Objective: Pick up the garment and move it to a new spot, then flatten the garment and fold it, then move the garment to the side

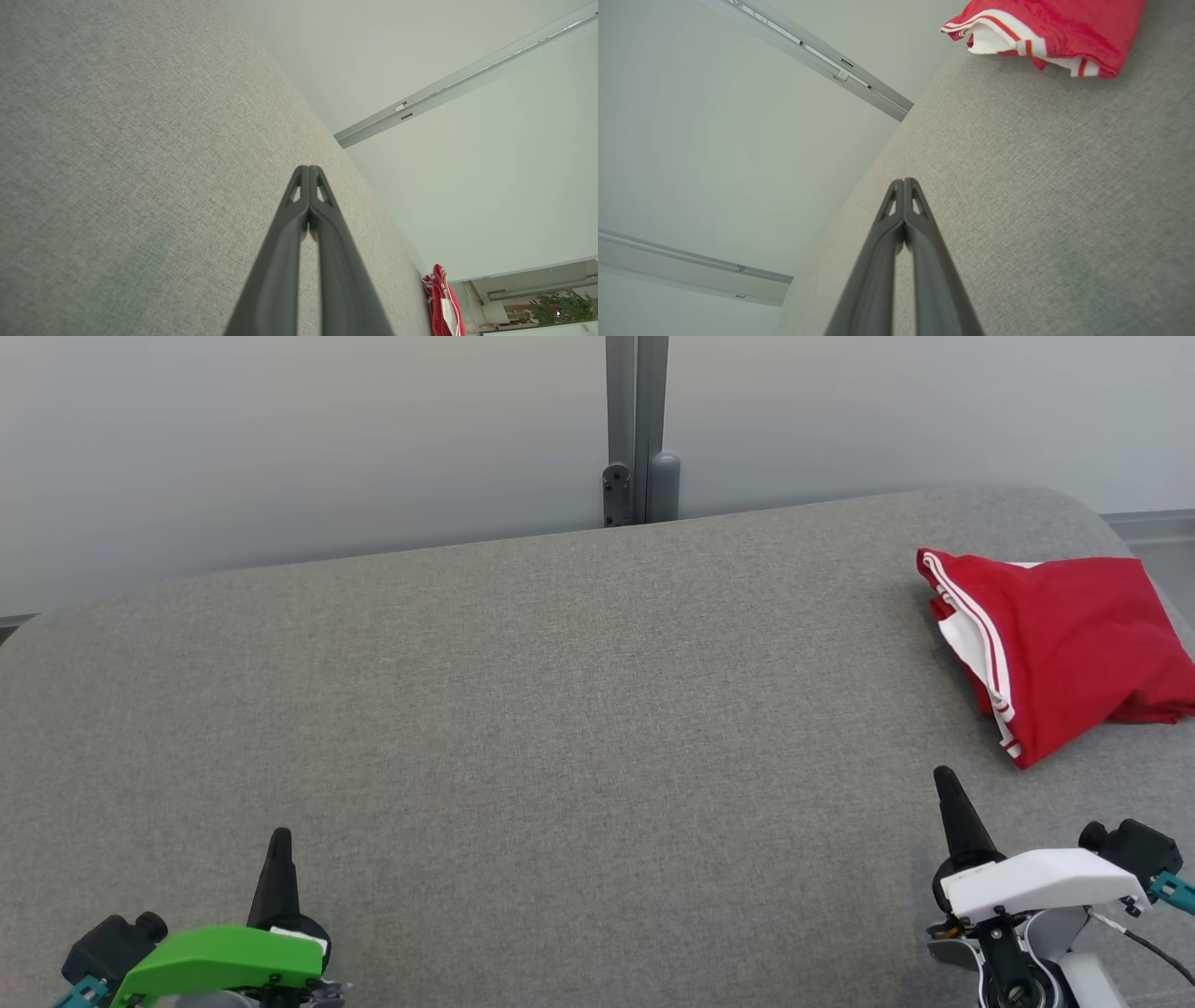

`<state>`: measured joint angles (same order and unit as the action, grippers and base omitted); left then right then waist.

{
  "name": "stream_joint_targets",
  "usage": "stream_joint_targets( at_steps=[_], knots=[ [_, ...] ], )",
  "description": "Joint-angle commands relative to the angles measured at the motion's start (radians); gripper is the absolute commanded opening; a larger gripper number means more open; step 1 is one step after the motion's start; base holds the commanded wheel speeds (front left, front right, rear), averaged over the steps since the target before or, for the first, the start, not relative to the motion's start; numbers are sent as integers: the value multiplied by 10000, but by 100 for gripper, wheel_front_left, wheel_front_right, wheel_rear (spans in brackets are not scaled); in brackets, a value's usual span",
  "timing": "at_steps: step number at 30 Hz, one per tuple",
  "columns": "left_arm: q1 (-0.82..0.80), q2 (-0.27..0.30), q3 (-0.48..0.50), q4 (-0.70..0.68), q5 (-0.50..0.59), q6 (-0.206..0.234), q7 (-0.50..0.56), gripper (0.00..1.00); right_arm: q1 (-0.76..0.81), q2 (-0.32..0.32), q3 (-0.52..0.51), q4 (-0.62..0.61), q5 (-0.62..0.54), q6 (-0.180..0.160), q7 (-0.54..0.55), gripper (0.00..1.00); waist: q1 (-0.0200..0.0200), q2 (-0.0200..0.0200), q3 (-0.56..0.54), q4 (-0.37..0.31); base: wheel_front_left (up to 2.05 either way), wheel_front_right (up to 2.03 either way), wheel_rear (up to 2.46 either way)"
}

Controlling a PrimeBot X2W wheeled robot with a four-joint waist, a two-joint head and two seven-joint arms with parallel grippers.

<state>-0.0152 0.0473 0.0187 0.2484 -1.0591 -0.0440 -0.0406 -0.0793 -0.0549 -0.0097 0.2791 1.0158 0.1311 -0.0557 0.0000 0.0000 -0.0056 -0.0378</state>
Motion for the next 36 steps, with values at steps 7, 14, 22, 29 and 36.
stream_joint_targets(
  at_steps=[7, 14, 22, 29, 36],
  knots=[
    [-363, 39, 186, -94, -844, -173, 226, 0, -252, -67, -161, -179, 955, 0, 239, 0, 0, 0, 9, 39, 0, 0, 0],
    [-448, 40, 300, -89, -1504, -277, 411, 0, -263, -68, -269, -208, 1671, 1, 438, 0, 0, 0, 18, 77, 0, 0, 0],
    [-550, 42, 417, -82, -2215, -382, 616, 0, -284, -65, -389, -242, 2440, 0, 643, 0, 0, 0, 27, 119, 0, 0, 0],
    [-623, 44, 515, -78, -2753, -467, 773, 0, -299, -63, -483, -265, 3033, 0, 807, 0, 0, 0, 35, 155, 0, 0, 0],
    [-708, 45, 611, -72, -3289, -559, 933, 0, -298, -59, -578, -286, 3627, 0, 973, 0, 0, 0, 44, 192, 0, 0, 0]
  ],
)
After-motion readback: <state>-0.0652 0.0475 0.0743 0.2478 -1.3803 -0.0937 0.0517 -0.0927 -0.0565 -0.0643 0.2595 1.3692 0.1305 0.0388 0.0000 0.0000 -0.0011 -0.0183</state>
